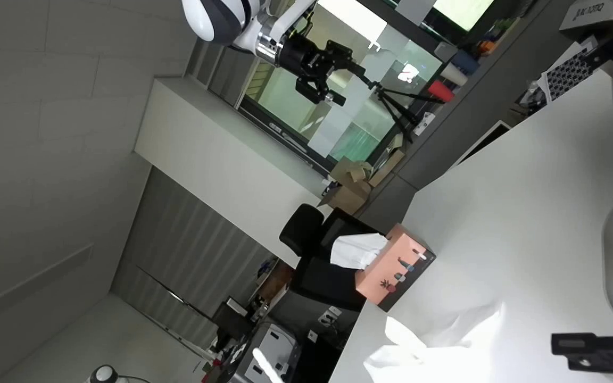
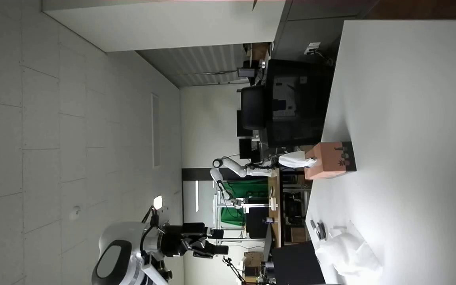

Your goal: Take a piece of tissue from the tissue box and place it on the table

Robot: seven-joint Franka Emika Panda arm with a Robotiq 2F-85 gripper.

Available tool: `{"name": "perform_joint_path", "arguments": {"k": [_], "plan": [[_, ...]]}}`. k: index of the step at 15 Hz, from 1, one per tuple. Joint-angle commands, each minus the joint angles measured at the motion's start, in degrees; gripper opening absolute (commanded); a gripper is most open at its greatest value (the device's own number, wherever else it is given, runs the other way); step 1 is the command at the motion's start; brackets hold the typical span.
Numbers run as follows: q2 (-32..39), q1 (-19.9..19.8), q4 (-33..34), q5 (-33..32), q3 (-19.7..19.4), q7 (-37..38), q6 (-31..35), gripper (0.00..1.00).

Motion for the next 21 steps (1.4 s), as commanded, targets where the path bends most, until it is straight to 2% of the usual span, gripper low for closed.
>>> {"name": "perform_joint_path", "arguments": {"k": [1,9,11,16,21], "plan": [[0.01,0.35,0.10,-0.13,-0.32,0.10,-0.13,1.00],[0.01,0.35,0.10,-0.13,-0.32,0.10,-0.11,1.00],[1.62,0.79,0.92,-0.28,-0.70,-1.97,1.94,1.00],[13.38,1.72,7.06,0.03,-0.92,-6.06,10.80,1.00],[29.23,1.74,18.33,2.22,-1.19,-15.66,20.69,1.00]]}}
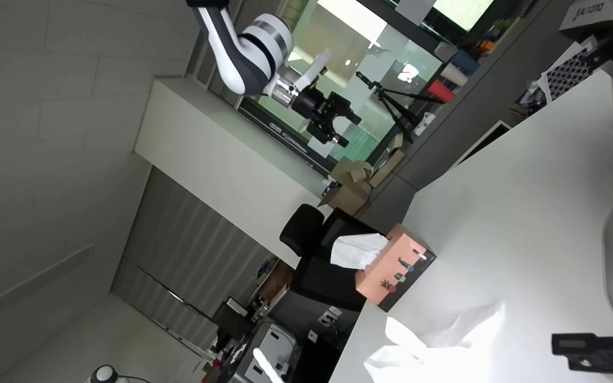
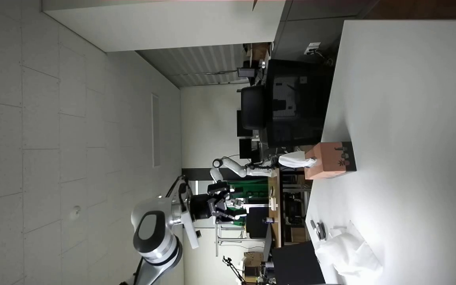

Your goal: Take a piece of tissue from the tissue box and place it on the table

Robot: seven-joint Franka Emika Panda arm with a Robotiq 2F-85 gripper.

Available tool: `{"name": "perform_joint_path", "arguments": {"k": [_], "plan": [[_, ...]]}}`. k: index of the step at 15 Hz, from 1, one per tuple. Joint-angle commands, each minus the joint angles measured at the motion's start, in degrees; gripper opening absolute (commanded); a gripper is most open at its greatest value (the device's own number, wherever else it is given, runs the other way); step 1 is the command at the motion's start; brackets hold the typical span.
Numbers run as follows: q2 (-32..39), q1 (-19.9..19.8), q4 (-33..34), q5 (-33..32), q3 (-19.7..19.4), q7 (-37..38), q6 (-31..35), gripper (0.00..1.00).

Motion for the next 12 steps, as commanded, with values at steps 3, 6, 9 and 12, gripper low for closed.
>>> {"name": "perform_joint_path", "arguments": {"k": [3,6,9,12], "plan": [[19.20,-1.25,18.16,5.49,0.59,-13.70,1.72,1.00],[27.73,-4.19,28.12,10.54,3.26,-23.08,-2.17,1.00],[27.50,-4.63,26.58,10.53,3.90,-22.93,-2.48,1.00],[29.46,-5.17,28.13,10.60,4.28,-23.47,-2.71,1.00]]}}
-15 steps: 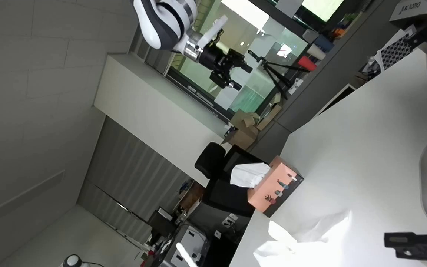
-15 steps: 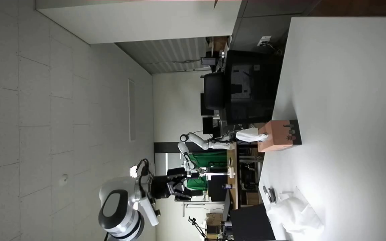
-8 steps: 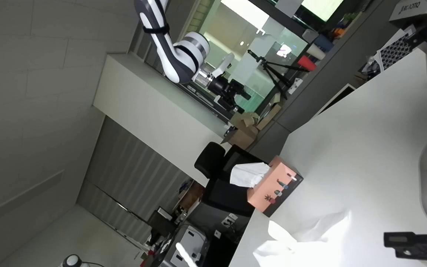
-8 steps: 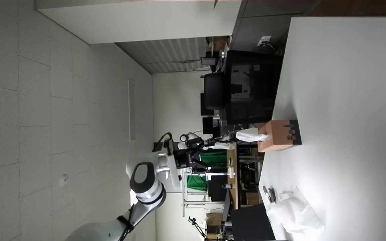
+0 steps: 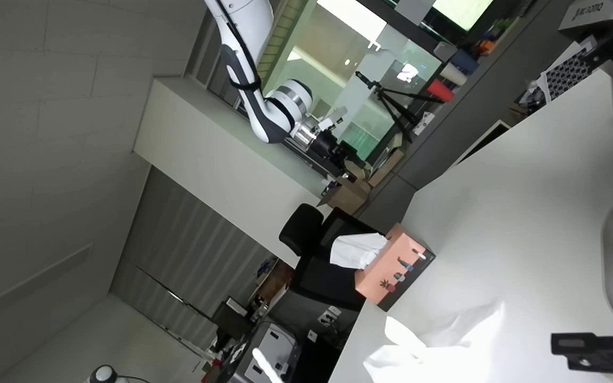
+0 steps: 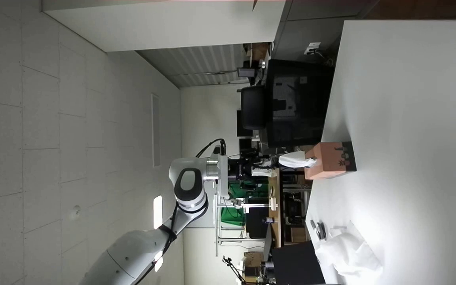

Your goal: Take a piece of tissue from the tissue box and place it on the table

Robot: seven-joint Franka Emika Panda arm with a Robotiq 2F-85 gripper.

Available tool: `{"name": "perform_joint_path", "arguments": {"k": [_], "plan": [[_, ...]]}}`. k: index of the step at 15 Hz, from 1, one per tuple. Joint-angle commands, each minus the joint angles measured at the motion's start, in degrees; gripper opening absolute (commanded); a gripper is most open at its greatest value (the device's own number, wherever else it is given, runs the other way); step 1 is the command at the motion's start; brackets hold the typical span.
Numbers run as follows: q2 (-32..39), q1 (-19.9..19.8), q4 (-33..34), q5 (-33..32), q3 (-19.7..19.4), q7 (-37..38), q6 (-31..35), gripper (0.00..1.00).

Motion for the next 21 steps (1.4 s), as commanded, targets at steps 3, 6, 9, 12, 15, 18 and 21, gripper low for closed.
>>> {"name": "perform_joint_path", "arguments": {"k": [3,6,9,12,15,18,21], "plan": [[-0.41,-0.74,-0.11,-0.48,1.06,0.31,-0.12,1.00],[-0.63,-0.73,-0.29,-0.47,1.06,0.30,-0.12,1.00],[-0.69,-0.73,-0.41,-0.46,1.08,0.30,-0.12,1.00],[-0.72,-0.73,-0.43,-0.46,1.09,0.29,-0.12,1.00],[-0.72,-0.73,-0.44,-0.47,1.09,0.29,-0.12,1.00],[0.80,-0.62,0.94,-0.99,0.89,0.43,1.82,1.00],[5.78,-1.56,6.29,-0.88,1.73,-2.46,2.70,1.00]]}}
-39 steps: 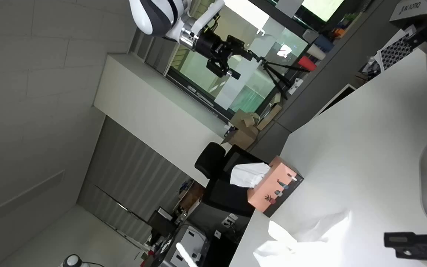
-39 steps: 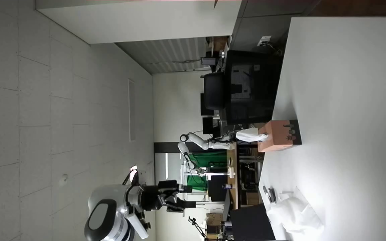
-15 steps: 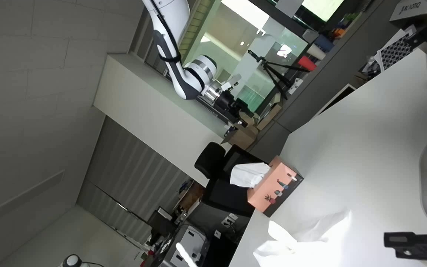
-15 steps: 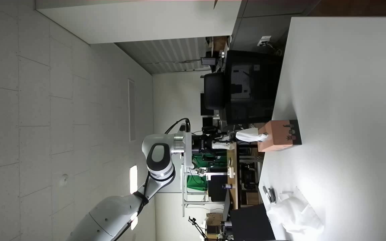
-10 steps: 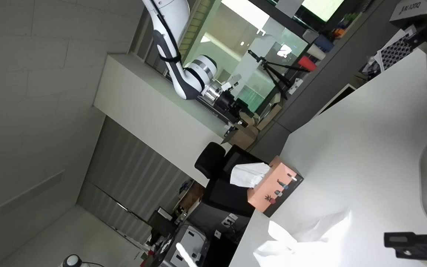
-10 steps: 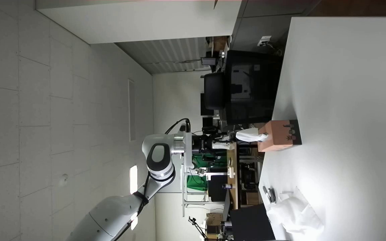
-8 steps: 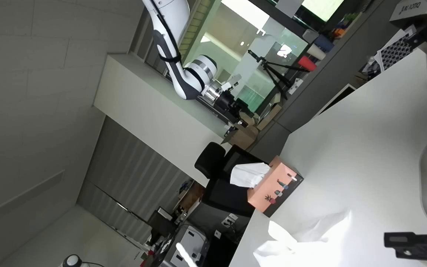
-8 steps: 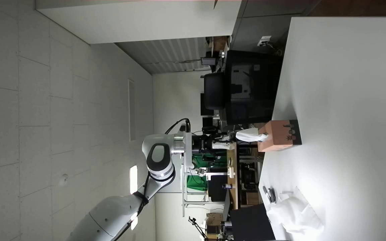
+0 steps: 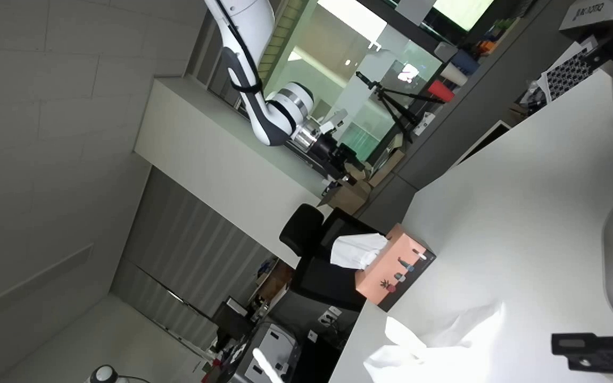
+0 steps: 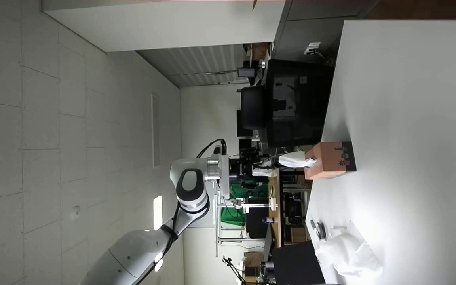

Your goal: Take a piece of tissue from the tissue box and place it on the table

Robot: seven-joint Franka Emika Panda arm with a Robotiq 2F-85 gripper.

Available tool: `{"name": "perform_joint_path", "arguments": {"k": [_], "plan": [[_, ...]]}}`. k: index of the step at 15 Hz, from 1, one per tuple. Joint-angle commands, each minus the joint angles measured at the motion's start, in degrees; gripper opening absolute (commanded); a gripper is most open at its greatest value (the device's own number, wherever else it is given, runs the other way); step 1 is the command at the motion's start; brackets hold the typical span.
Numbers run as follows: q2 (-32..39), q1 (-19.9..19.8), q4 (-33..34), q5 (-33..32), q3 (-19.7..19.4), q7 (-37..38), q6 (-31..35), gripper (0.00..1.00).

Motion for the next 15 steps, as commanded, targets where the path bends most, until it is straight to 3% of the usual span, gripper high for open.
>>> {"name": "perform_joint_path", "arguments": {"k": [1,8,15], "plan": [[7.18,-1.88,8.24,-0.71,1.62,-3.86,1.22,1.00],[22.32,-4.73,27.31,-0.17,7.61,-20.53,0.60,1.00],[35.67,-4.07,46.46,-0.36,11.79,-40.82,-3.57,1.00]]}}
